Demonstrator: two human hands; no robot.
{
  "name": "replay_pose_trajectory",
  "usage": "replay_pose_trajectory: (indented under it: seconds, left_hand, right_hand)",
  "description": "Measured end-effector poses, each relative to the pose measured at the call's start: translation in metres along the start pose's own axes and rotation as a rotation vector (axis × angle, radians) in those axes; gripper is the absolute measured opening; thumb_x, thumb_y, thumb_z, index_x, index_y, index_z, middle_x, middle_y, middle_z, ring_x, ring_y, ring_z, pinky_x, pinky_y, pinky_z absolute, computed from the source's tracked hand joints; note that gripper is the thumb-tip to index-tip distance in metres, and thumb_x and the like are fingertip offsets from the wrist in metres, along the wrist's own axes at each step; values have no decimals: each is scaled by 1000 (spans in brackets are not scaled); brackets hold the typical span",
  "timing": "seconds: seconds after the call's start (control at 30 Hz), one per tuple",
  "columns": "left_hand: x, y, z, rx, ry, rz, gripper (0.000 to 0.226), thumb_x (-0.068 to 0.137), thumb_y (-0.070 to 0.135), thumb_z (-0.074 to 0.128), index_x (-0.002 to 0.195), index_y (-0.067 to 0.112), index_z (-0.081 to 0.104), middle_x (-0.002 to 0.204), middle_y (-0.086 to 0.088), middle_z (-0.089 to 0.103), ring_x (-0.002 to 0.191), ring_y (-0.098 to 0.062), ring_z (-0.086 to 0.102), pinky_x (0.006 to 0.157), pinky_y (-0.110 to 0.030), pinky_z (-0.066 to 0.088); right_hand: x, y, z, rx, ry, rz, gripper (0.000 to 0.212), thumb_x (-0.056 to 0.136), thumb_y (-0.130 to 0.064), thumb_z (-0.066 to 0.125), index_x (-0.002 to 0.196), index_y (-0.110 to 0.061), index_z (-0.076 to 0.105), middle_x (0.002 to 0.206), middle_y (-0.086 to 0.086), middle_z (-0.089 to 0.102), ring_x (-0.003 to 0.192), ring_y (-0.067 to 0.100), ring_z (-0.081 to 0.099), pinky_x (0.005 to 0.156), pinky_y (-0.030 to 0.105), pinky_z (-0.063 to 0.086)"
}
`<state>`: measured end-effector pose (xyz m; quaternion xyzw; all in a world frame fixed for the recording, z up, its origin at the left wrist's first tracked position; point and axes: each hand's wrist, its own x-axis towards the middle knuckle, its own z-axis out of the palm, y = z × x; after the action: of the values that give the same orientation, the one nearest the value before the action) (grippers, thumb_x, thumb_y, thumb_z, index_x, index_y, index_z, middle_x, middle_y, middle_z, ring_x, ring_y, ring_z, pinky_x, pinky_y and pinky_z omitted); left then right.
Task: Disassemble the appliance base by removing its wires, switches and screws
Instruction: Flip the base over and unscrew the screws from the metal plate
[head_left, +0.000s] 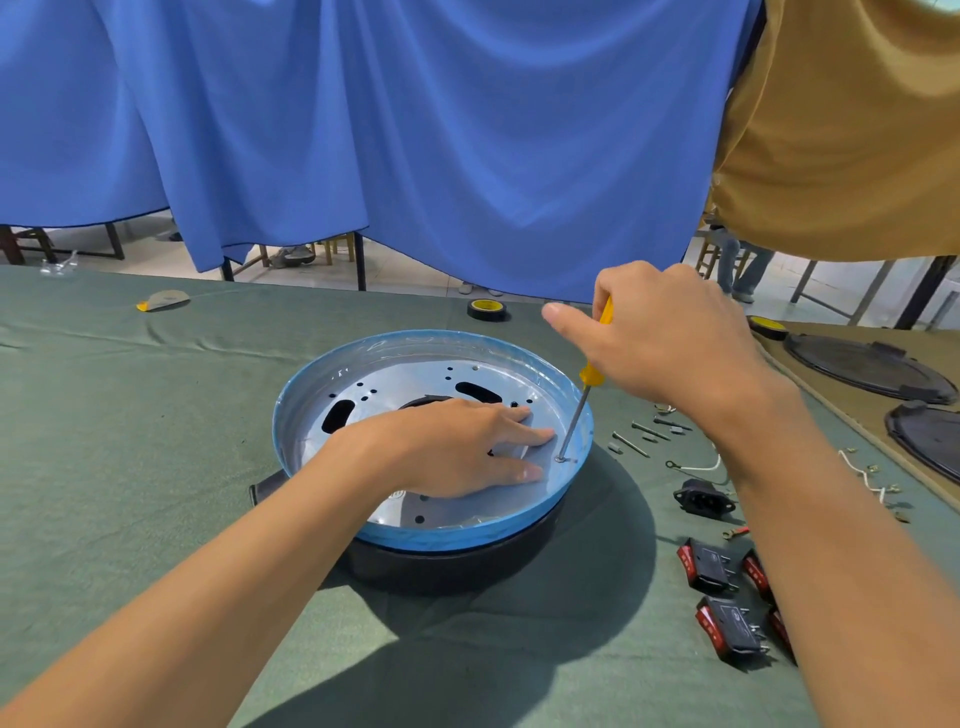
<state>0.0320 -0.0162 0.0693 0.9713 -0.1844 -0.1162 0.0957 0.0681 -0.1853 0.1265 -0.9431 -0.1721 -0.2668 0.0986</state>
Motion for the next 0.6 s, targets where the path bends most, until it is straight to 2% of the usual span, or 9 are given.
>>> replay_pose_trajectory:
  seconds: [0.07,0.17,0.23,0.33,0.4,0.47,0.53,0.6]
  left_hand:
    - [0,0,0,4,0,0,53,98,53,37,148,43,25,160,16,12,144,-18,25,115,-43,23]
    - [-1,0,0,6,1,-4,53,97,54,38,148,45,25,159,17,13,144,-17,24,115,-42,22]
    - [0,0,0,3,4,-1,53,97,54,38,148,45,26,159,17,13,144,-17,24,115,-43,22]
    - [0,0,0,9,4,4,53,98,52,37,148,43,26,160,16,12,145,-18,22,116,-43,21]
    - [-1,1,0,15,-1,4,53,98,52,37,149,43,25,160,15,12,145,-18,22,115,-43,21]
    - [-2,1,-1,19,-7,2,53,98,53,36,149,43,25,160,15,13,144,-18,23,115,-43,22]
    - [-2,2,-1,15,-4,4,53,98,52,36,149,42,25,160,15,13,144,-19,24,115,-43,23]
    - [-2,2,-1,10,-6,1,53,98,52,36,149,43,25,160,16,11,145,-18,21,116,-43,21]
  right_hand:
    - [0,-1,1,-6,31,-4,36,92,-51,53,79,-16,54,73,7,53,80,34,52,64,36,38]
    - [2,0,1,126,-78,0,16,87,-33,51,91,-17,51,79,7,56,81,32,52,65,39,42]
    - [2,-1,0,114,-87,14,21,87,-39,50,87,-18,50,74,4,52,77,31,51,61,37,39]
    - [0,-3,-2,49,-35,32,44,90,-55,51,70,-15,50,65,6,50,70,31,53,57,35,36]
    - [2,-1,-4,133,-90,18,28,88,-41,57,76,-16,56,70,6,56,75,30,56,58,36,41]
    - [3,2,-7,218,-185,16,11,84,-34,57,83,-23,56,75,2,58,74,21,54,56,32,39]
    - [3,1,-8,224,-214,25,18,84,-40,56,80,-22,56,73,2,57,70,20,53,54,31,36]
    - [2,-1,-6,131,-124,42,45,88,-55,52,69,-15,55,64,5,52,68,27,52,56,34,36]
